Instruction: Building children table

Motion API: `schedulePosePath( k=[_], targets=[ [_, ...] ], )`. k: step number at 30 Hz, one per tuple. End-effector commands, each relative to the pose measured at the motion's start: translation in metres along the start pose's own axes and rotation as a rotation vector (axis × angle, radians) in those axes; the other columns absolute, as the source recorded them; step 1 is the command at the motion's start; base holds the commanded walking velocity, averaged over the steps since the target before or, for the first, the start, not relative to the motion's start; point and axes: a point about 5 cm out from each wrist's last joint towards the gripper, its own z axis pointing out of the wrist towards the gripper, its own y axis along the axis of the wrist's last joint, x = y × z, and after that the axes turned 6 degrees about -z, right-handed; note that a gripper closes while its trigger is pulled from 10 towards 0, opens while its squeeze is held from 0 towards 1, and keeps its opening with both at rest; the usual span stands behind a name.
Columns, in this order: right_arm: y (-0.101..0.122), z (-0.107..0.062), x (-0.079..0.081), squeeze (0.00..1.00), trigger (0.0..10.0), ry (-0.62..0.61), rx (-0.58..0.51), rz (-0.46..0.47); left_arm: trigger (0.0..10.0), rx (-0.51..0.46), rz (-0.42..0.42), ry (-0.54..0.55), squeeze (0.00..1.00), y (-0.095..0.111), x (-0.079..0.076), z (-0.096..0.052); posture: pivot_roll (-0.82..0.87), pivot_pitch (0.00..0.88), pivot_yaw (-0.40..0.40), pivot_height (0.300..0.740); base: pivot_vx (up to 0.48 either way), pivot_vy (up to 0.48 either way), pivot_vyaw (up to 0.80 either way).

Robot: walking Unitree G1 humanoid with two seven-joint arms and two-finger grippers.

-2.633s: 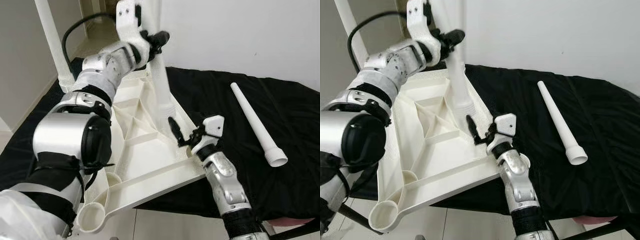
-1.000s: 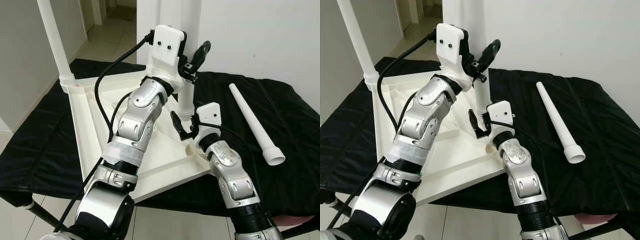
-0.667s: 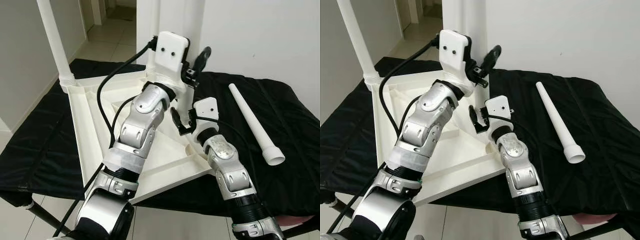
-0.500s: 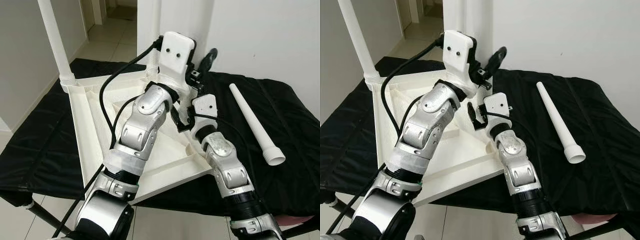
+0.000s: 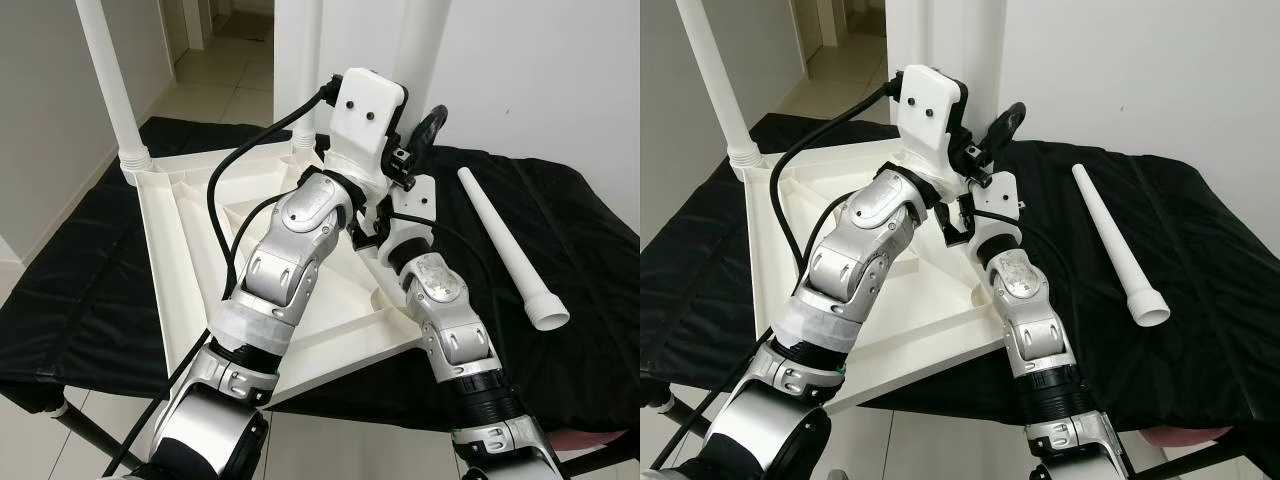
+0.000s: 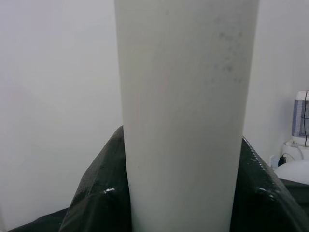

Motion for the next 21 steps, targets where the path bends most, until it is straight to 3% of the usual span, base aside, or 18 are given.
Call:
schedulePosePath(
  k=[1,2,3,5,6,18,19,21],
  targets=[
    [0.001,0.002,-0.002,0.0,8.4,-0.015,-0.012,0.013,10.0,-0.019,-0.067,0.03,0.0,-0.002,-0.012,0.001,-0.02,0.0,-0.06,0.74,0.0,0.0,0.0],
    [0.001,0.002,-0.002,0.0,8.4,-0.016,-0.012,0.016,10.0,-0.019,-0.067,0.03,0.0,-0.002,-0.012,0.001,-0.02,0.0,-0.06,0.74,0.0,0.0,0.0],
    [0.0,0.002,-0.002,0.0,2.4,-0.018,-0.01,0.021,10.0,-0.019,-0.066,0.031,0.0,-0.002,-0.012,0.001,-0.02,0.0,-0.06,0.74,0.0,0.0,0.0],
    [0.0,0.002,-0.002,0.0,2.4,-0.019,-0.008,0.024,10.0,-0.02,-0.066,0.031,0.0,-0.002,-0.012,0.001,-0.02,0.0,-0.06,0.74,0.0,0.0,0.0],
    [-0.001,0.001,-0.002,0.0,0.0,-0.02,-0.005,0.029,10.0,-0.02,-0.065,0.032,0.0,-0.001,-0.012,0.001,-0.02,0.0,-0.06,0.74,0.0,0.0,0.0],
    [-0.003,0.002,-0.005,0.0,0.0,-0.055,0.001,0.064,10.0,-0.017,-0.06,0.02,0.0,-0.001,-0.014,0.001,-0.02,0.0,-0.056,0.74,0.0,0.0,0.0],
    [-0.004,0.003,-0.009,0.0,10.0,-0.086,0.011,0.073,10.0,-0.017,-0.058,0.014,0.0,-0.001,-0.015,0.001,-0.02,0.0,-0.057,0.74,0.0,0.0,0.0],
    [-0.006,0.004,-0.015,0.0,10.0,-0.137,0.027,0.103,10.0,-0.018,-0.069,0.003,0.0,0.0,-0.016,0.001,-0.02,0.0,-0.057,0.74,0.0,0.0,0.0]
  ],
)
